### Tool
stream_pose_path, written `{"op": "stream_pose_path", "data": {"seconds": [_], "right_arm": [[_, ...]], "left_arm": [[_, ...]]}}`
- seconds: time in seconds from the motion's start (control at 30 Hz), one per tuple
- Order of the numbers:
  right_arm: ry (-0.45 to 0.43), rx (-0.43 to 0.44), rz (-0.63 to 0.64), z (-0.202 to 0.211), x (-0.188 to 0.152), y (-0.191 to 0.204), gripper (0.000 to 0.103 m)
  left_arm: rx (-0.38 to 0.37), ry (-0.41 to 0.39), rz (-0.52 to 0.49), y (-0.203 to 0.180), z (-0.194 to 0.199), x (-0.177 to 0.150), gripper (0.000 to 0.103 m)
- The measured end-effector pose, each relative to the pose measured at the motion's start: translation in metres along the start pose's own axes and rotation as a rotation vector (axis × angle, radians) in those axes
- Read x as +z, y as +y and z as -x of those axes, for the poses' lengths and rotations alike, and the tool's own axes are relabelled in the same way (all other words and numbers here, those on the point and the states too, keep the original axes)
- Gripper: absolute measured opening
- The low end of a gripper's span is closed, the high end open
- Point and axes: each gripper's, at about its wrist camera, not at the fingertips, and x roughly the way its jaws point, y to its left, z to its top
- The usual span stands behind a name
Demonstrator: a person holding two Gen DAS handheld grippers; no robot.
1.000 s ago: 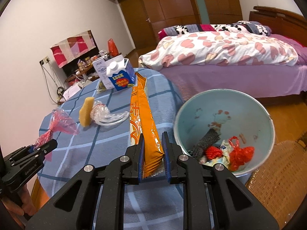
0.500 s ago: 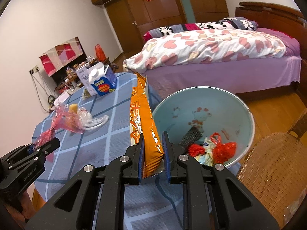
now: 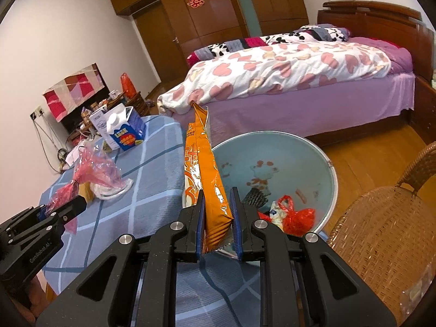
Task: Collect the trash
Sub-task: 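Open the left tool to drop the pink bag into the bucket while the right holds the wrapper above it, then open the right tool to drop the orange wrapper into the bucket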
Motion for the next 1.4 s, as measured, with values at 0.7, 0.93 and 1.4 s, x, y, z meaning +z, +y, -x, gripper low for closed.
{"op": "stream_pose_path", "data": {"seconds": [0.7, 0.93, 1.4], "right_arm": [[-0.02, -0.126, -0.113, -0.013, 0.01, -0.058, 0.018], [0.003, -0.161, -0.132, -0.024, 0.007, -0.07, 0.018], [0.045, -0.15, -0.184, -0.04, 0.001, -0.086, 0.029]], "left_arm": [[-0.11, 0.049, -0.049, -0.065, -0.048, 0.028, 0.026], [-0.128, 0.085, -0.074, -0.093, -0.072, 0.031, 0.026], [-0.133, 0.114, -0.08, -0.105, -0.091, 0.027, 0.051]]}}
